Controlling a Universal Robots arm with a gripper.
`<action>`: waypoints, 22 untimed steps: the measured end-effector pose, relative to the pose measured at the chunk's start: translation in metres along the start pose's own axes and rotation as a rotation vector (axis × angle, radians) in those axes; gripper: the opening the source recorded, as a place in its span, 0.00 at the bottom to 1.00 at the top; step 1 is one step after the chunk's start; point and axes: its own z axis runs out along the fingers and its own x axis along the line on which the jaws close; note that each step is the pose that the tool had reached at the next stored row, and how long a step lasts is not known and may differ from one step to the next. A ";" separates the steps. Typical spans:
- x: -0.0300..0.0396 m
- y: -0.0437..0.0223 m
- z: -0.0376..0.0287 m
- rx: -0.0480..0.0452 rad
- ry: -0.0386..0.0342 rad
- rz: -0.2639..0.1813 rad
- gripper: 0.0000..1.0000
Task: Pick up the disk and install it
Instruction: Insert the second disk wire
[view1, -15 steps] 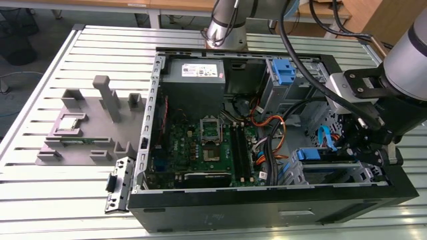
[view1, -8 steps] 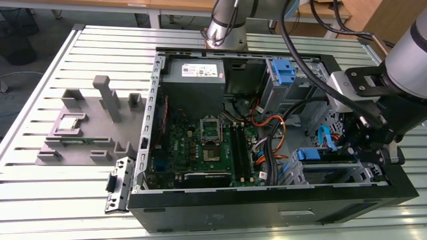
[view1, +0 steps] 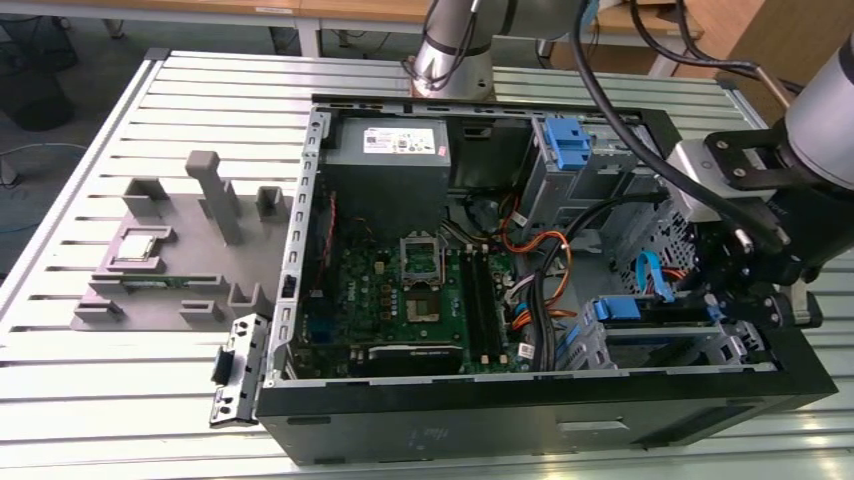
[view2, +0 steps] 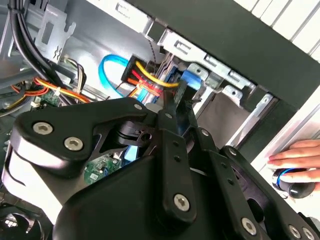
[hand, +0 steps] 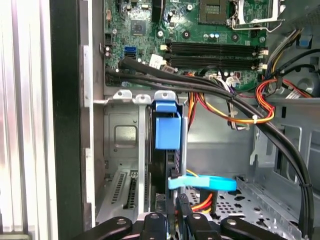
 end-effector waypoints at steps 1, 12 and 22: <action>0.0000 -0.0022 0.0003 -0.0005 0.0001 0.000 0.24; 0.0001 -0.0130 0.0052 -0.0198 0.0002 0.002 0.24; 0.0002 -0.0127 0.0064 -0.0234 0.0001 0.003 0.24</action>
